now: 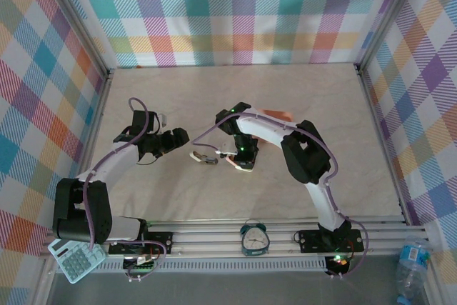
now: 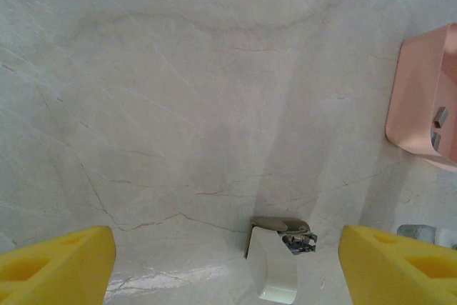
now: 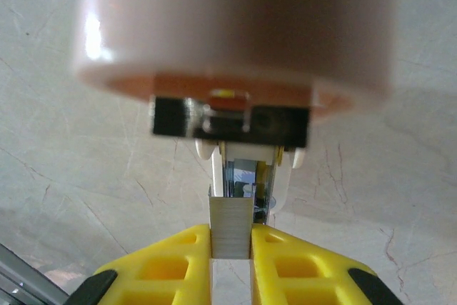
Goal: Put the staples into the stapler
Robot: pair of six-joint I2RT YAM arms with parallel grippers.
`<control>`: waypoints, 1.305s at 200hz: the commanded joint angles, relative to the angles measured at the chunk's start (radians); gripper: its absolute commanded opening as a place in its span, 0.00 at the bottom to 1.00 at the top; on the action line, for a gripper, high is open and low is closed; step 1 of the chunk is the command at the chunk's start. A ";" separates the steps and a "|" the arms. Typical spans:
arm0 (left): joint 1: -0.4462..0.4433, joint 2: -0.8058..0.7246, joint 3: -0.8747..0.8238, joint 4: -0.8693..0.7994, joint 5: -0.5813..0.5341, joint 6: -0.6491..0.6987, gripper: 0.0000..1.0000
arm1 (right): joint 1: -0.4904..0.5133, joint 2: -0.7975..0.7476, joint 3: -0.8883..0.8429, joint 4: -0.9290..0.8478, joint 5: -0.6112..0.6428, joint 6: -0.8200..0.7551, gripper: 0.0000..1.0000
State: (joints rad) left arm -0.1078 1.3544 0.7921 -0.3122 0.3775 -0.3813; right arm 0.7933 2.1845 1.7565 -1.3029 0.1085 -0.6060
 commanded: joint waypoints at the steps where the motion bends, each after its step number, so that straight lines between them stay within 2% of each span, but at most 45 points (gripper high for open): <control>1: 0.012 -0.006 -0.017 0.001 0.018 -0.008 0.82 | 0.001 -0.002 0.027 -0.020 0.003 0.015 0.17; 131: 0.012 -0.014 -0.024 0.021 0.031 0.001 0.81 | -0.032 -0.045 0.011 0.026 -0.039 0.036 0.18; 209: -0.001 -0.119 0.030 -0.009 0.031 0.030 0.76 | -0.106 -0.216 -0.126 0.126 -0.162 0.128 0.18; 261: -0.090 -0.134 0.121 -0.028 0.078 0.128 0.74 | -0.195 -0.351 -0.289 0.213 -0.240 0.270 0.18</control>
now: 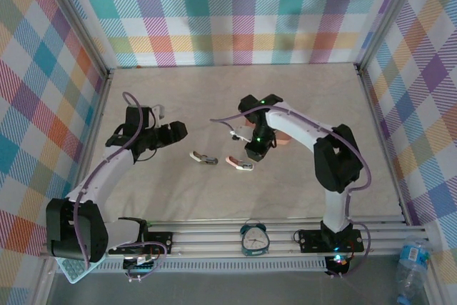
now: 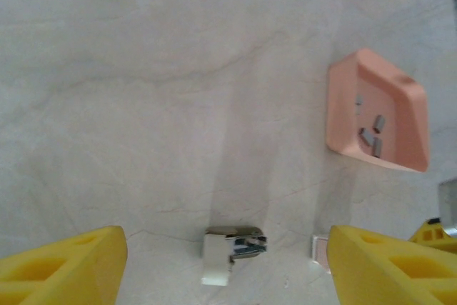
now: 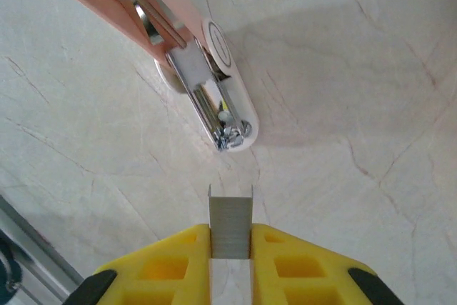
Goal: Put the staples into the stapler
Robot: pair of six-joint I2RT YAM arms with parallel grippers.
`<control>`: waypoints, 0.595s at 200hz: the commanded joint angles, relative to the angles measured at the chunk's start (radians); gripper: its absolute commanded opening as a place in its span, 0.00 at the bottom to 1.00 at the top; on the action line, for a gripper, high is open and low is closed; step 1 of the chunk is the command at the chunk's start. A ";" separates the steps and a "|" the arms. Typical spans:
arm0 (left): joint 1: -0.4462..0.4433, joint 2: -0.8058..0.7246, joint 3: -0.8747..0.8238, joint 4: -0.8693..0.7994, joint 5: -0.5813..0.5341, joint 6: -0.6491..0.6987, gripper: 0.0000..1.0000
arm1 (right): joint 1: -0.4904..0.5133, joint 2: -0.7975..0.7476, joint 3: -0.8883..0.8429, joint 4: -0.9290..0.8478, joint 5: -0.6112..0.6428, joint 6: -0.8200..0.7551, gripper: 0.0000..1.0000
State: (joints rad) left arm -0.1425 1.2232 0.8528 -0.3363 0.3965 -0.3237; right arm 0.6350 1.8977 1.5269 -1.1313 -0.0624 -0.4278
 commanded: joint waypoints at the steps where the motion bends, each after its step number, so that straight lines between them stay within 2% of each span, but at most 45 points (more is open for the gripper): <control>1: -0.058 0.000 0.062 -0.004 0.060 0.073 0.74 | -0.038 -0.068 -0.063 0.044 -0.070 0.094 0.18; 50: -0.240 0.146 0.201 -0.090 0.023 0.072 0.72 | -0.127 -0.188 -0.195 0.123 -0.144 0.201 0.18; 88: -0.357 0.196 0.197 -0.085 -0.048 -0.098 0.71 | -0.174 -0.268 -0.274 0.176 -0.199 0.255 0.18; 119: -0.487 0.238 0.172 -0.057 -0.099 -0.252 0.70 | -0.187 -0.298 -0.311 0.209 -0.227 0.276 0.18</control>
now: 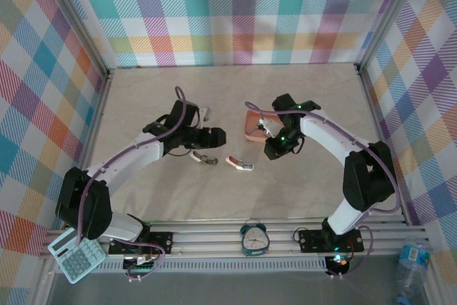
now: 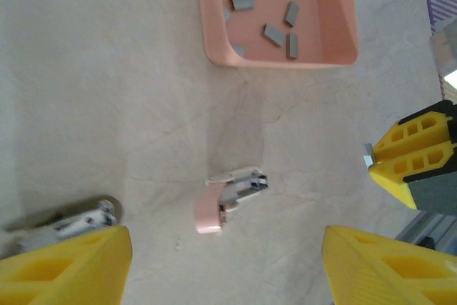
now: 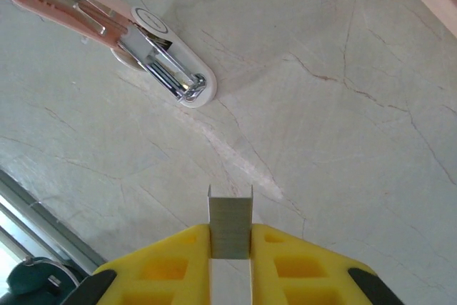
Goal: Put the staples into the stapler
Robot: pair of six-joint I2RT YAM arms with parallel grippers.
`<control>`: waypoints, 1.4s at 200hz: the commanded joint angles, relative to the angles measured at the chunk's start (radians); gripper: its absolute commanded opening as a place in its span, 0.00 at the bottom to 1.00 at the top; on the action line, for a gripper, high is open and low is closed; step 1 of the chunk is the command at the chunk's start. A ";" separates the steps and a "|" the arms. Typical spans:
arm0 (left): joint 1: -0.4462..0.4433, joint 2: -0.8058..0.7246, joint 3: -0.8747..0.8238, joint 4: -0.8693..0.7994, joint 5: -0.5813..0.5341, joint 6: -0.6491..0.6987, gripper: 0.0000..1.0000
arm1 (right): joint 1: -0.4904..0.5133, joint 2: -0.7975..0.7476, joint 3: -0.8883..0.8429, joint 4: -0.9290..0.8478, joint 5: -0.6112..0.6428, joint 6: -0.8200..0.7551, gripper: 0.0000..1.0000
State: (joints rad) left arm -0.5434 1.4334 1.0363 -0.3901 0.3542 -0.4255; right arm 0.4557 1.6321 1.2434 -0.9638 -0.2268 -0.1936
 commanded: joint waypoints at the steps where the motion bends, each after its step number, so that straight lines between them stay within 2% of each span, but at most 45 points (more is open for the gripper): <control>1: -0.090 0.030 -0.013 -0.003 -0.058 -0.154 0.70 | -0.008 -0.032 -0.029 0.042 -0.063 0.042 0.18; 36: -0.177 0.088 -0.020 0.002 -0.097 -0.261 0.71 | -0.020 -0.045 -0.061 0.061 -0.065 0.064 0.18; 124: -0.211 0.203 -0.018 0.065 -0.070 -0.338 0.71 | -0.043 -0.126 -0.125 0.086 -0.045 0.151 0.18; 212: -0.211 0.333 0.088 0.138 -0.048 -0.323 0.73 | -0.048 -0.185 -0.156 0.078 -0.022 0.164 0.18; 265: -0.206 0.426 0.195 0.120 -0.029 -0.261 0.73 | -0.051 -0.210 -0.176 0.062 -0.013 0.177 0.18; 280: -0.201 0.448 0.231 0.064 -0.031 -0.231 0.74 | -0.051 -0.213 -0.179 0.053 -0.008 0.183 0.18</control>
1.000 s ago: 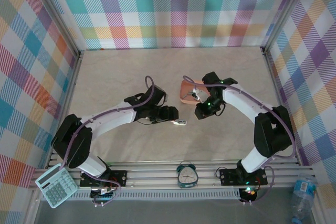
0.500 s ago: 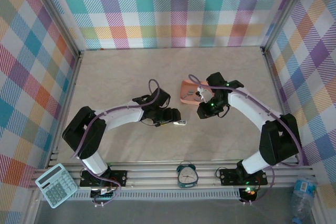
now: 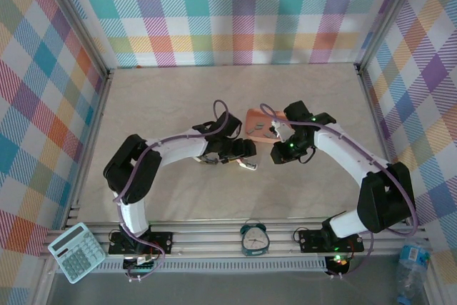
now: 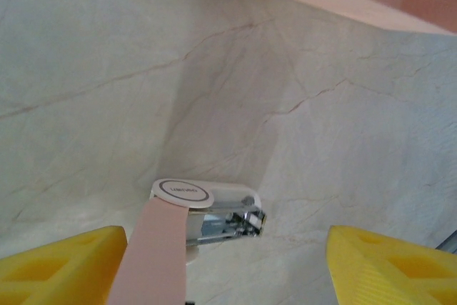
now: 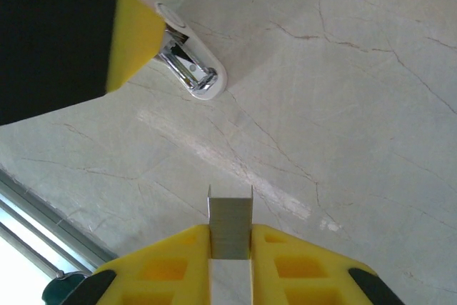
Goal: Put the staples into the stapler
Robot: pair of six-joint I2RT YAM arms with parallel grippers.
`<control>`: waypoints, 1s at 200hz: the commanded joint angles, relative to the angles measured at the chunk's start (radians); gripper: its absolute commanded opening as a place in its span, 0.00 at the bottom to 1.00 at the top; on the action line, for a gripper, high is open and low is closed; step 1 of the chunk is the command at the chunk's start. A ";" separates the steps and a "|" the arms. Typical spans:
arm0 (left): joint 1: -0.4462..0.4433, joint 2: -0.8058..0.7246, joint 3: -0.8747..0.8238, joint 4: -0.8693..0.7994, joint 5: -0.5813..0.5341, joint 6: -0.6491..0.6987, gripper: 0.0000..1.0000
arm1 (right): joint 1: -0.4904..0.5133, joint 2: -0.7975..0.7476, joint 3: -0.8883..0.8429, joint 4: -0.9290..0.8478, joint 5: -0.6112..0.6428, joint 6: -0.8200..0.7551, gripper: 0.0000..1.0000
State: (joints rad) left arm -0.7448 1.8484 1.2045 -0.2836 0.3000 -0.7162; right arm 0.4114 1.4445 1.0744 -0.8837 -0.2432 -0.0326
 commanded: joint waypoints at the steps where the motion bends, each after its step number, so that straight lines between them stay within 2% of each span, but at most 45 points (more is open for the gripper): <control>1: 0.001 0.033 0.065 -0.044 0.024 0.062 0.74 | -0.006 -0.025 -0.011 -0.027 0.008 0.023 0.18; 52: 0.034 0.091 0.134 -0.049 0.056 0.115 0.74 | -0.006 -0.048 -0.030 -0.037 0.019 0.070 0.18; 84: 0.032 0.134 0.176 -0.011 0.120 0.097 0.74 | -0.017 -0.055 -0.035 -0.048 0.027 0.117 0.18; 151: 0.026 0.187 0.247 -0.002 0.178 0.096 0.73 | -0.078 -0.050 -0.031 -0.097 0.048 0.243 0.18; 200: 0.020 0.237 0.314 -0.002 0.207 0.104 0.73 | -0.080 -0.028 -0.053 -0.126 0.049 0.324 0.19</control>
State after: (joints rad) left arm -0.7185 2.0552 1.4666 -0.2863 0.4652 -0.6308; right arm 0.3382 1.4044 1.0412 -0.9703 -0.1940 0.2230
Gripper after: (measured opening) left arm 0.735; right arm 0.189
